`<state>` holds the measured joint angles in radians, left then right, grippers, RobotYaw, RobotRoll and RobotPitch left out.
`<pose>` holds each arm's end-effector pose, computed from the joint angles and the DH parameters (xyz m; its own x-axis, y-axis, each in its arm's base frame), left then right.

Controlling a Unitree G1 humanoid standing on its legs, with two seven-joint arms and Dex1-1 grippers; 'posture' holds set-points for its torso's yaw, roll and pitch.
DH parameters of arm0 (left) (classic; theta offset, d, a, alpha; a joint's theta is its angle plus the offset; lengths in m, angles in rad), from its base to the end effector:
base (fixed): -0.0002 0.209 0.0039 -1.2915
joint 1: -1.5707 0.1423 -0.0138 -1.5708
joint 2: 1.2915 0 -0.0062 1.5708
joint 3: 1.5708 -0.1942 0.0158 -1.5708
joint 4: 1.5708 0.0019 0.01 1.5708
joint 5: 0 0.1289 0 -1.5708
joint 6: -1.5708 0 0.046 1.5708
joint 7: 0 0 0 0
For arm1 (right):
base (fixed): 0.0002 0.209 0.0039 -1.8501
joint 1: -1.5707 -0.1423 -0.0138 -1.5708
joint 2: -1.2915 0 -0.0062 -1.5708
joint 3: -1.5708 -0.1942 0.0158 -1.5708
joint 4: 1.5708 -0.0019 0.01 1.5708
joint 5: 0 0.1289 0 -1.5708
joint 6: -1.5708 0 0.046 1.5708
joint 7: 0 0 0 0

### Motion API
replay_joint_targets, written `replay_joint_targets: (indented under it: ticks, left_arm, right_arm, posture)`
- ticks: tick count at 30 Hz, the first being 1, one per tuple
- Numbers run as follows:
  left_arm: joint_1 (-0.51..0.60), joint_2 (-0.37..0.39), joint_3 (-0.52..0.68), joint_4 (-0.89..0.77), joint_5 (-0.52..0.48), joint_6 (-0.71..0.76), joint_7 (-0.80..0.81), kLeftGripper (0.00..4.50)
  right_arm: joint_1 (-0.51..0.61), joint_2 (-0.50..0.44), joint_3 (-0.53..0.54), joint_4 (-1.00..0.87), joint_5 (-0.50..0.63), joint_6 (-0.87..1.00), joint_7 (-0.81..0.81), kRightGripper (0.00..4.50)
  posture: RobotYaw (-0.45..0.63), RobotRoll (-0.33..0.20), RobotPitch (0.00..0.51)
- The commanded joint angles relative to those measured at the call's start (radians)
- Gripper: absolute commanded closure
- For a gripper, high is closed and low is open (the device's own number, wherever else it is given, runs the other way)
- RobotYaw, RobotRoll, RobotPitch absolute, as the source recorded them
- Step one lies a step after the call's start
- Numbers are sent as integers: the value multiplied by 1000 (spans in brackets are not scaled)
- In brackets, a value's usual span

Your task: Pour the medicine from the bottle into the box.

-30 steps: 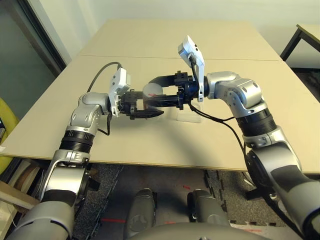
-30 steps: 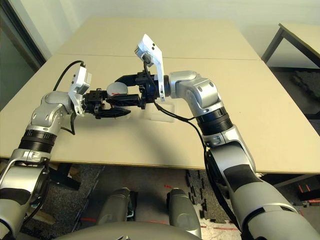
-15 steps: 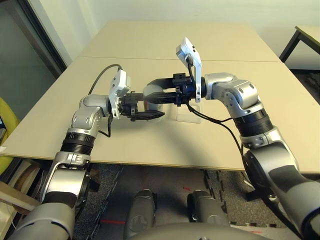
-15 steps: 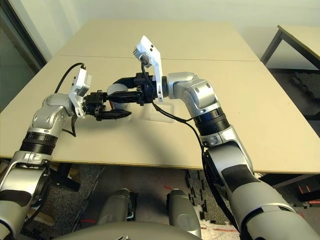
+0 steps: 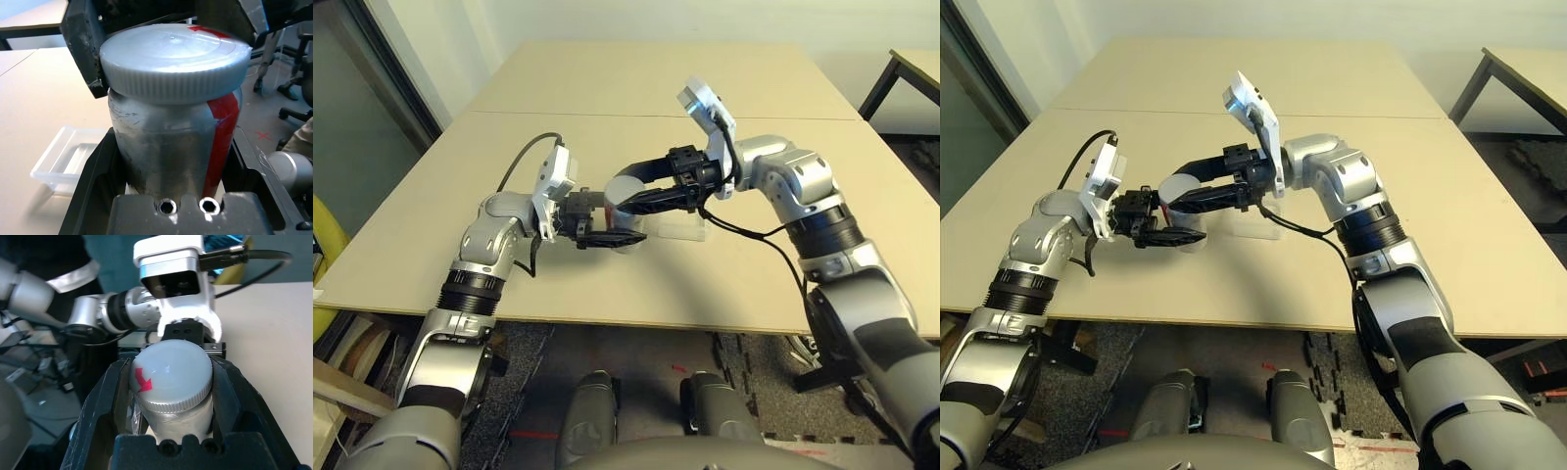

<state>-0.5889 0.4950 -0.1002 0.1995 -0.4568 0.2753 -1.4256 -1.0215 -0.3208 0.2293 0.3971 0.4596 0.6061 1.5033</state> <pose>0.2984 0.2056 0.1465 0.0145 -0.9970 -0.0760 0.9969 0.0085 0.0785 0.3423 -0.1195 0.2111 -0.2714 0.9566 -0.1060 -0.9607 -0.2627 0.0898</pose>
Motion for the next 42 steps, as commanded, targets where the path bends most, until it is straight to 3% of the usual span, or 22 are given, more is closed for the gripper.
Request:
replay_joint_targets:
  ticks: [1,9,15,21,32,42]
  left_arm:
    - [5,25,6,-8,-6,46,9,1673]
    - [2,28,-2,-38,-12,79,6,1673]
    - [-4,30,1,-40,-11,82,7,1673]
    - [-5,36,12,-35,-10,77,17,1673]
    - [-14,28,23,-34,-16,71,42,1673]
    - [-27,25,28,-9,-6,59,45,1673]
  right_arm:
    - [-41,13,38,18,68,-7,111,1849]
    - [-68,21,80,75,73,-14,111,1863]
    - [-70,31,56,116,22,-46,111,3]
    - [-70,26,26,138,-4,-69,97,0]
    - [-70,50,-76,259,-81,-221,-92,0]
    - [5,57,-66,58,-30,-111,-90,0]
  posture:
    - [-10,0,72]
    - [-14,0,69]
    - [-16,0,59]
    - [-25,0,47]
    - [-43,0,42]
    - [-49,0,40]
